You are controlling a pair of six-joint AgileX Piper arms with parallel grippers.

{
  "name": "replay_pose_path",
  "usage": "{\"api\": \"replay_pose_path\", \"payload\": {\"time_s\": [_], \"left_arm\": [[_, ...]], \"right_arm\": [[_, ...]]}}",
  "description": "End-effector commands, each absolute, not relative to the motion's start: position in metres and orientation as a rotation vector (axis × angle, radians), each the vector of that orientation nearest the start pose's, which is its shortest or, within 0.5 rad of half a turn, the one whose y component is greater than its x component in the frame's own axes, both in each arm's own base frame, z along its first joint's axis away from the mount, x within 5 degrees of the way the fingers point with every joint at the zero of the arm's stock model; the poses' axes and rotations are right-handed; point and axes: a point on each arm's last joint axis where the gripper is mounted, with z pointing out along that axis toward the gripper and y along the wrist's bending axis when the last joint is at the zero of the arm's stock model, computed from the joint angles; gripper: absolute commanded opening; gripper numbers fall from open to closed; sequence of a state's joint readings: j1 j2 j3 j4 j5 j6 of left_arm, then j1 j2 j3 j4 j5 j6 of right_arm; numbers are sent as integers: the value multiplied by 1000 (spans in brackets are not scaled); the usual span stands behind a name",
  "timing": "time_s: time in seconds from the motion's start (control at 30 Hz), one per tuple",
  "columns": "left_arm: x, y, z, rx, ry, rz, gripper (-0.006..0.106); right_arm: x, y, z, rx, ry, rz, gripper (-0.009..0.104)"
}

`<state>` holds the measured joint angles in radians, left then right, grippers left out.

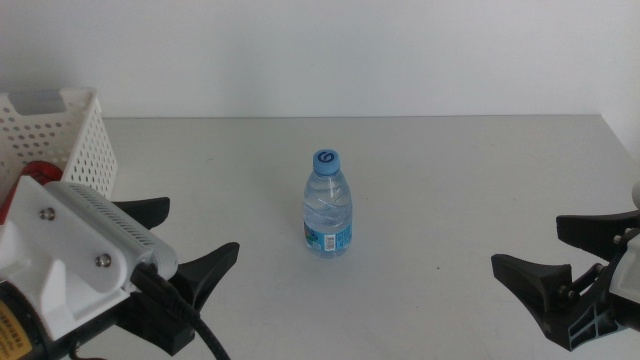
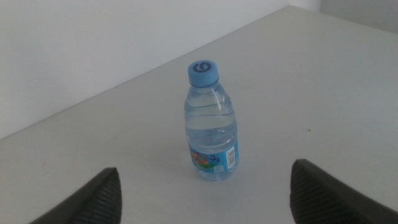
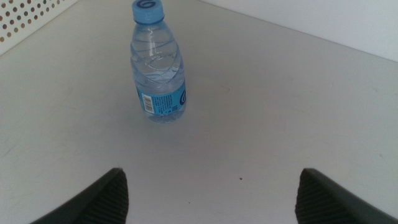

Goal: Use arms to grab the bottles and put them into the dustbin to the left of the table.

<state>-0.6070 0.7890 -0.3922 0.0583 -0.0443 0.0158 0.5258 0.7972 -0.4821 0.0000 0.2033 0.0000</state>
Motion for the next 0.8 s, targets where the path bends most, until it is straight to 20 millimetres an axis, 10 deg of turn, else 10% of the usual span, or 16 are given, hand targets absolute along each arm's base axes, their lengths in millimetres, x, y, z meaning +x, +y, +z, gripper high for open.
{"api": "replay_pose_path", "payload": {"time_s": [0.0, 0.43, 0.77], "left_arm": [[135, -91, 288, 545, 1653, -409, 92], [120, -64, 212, 357, 1600, -415, 92], [121, -67, 207, 377, 1598, -436, 92]], "right_arm": [[143, 84, 298, -512, 1839, 350, 90], [143, 84, 298, -512, 1839, 350, 90], [143, 84, 298, -512, 1839, 350, 90]]}}
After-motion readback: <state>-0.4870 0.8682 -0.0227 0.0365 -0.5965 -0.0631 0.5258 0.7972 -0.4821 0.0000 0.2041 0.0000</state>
